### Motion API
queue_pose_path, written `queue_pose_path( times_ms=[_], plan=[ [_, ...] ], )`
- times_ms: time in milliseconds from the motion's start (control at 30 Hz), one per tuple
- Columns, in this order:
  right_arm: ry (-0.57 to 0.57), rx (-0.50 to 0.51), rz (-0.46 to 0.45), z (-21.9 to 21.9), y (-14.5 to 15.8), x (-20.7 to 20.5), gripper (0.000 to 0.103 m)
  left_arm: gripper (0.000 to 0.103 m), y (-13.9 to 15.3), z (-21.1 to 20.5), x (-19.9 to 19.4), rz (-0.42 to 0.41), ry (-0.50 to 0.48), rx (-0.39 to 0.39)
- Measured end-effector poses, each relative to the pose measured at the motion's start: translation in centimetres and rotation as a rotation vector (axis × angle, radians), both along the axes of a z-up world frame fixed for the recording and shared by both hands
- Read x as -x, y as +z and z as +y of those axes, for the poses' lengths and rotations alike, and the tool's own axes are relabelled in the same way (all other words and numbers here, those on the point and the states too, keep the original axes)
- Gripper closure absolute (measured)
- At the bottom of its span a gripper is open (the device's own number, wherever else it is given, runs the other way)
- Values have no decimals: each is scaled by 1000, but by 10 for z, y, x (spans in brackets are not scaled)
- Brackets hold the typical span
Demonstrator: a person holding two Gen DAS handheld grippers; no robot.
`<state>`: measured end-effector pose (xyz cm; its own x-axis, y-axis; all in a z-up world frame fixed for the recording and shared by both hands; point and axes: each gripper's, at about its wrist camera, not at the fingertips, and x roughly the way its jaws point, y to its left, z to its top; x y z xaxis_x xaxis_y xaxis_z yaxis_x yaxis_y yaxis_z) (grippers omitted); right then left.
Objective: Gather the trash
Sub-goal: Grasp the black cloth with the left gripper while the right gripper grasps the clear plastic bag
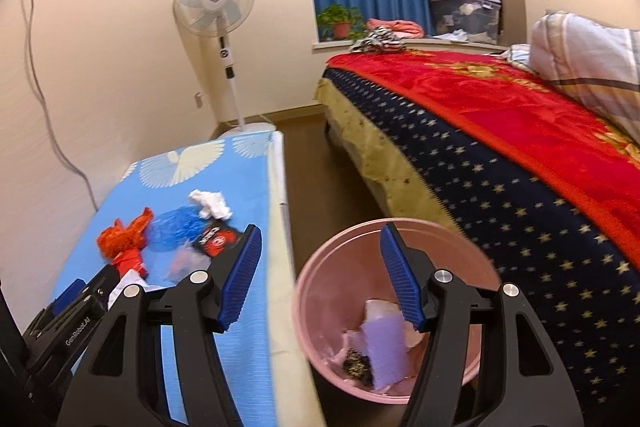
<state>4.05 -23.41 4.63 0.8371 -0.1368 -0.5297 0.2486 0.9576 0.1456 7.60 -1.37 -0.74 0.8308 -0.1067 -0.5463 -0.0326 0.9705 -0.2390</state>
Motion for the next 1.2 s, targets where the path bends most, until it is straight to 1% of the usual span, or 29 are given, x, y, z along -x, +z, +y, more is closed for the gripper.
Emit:
queue_pose_path(
  times_ms=[167,300,433,533,633,733,800,867,900,933,967,1000,1067,1133,1200],
  plan=[
    [54,-56,19,17,-16,-19,43,40,-11,26,4,14,88,-30],
    [103,-96,44,33,-32,-39,43,40,-17,39,5,31,129,-37],
    [146,-122,68,50,-46,-60,43,40,-27,56,0,66,179,-23],
    [187,-141,93,64,-57,-78,43,41,-38,69,-4,110,217,6],
    [213,-155,112,73,-66,-93,43,47,-46,73,-8,153,226,21],
    [226,-167,143,80,-77,-107,43,52,-50,73,-10,171,215,30],
    [229,-173,172,85,-85,-116,43,58,-51,71,-10,183,202,23],
    [233,-179,196,89,-92,-122,43,69,-55,71,-11,203,185,30],
    [236,-185,208,91,-96,-125,44,72,-57,70,-12,211,181,33],
    [235,-189,213,91,-98,-126,51,78,-58,71,-11,216,180,37],
    [236,-196,221,92,-101,-128,63,79,-58,71,-12,217,181,44],
    [239,-197,227,93,-102,-129,69,79,-57,73,-11,214,183,52],
    [253,-201,229,94,-103,-129,95,79,-54,73,-11,200,185,44],
    [259,-198,216,94,-100,-128,102,79,-48,72,-10,178,187,22],
    [265,-202,193,92,-93,-124,103,79,-42,71,-10,163,190,11]
  ],
)
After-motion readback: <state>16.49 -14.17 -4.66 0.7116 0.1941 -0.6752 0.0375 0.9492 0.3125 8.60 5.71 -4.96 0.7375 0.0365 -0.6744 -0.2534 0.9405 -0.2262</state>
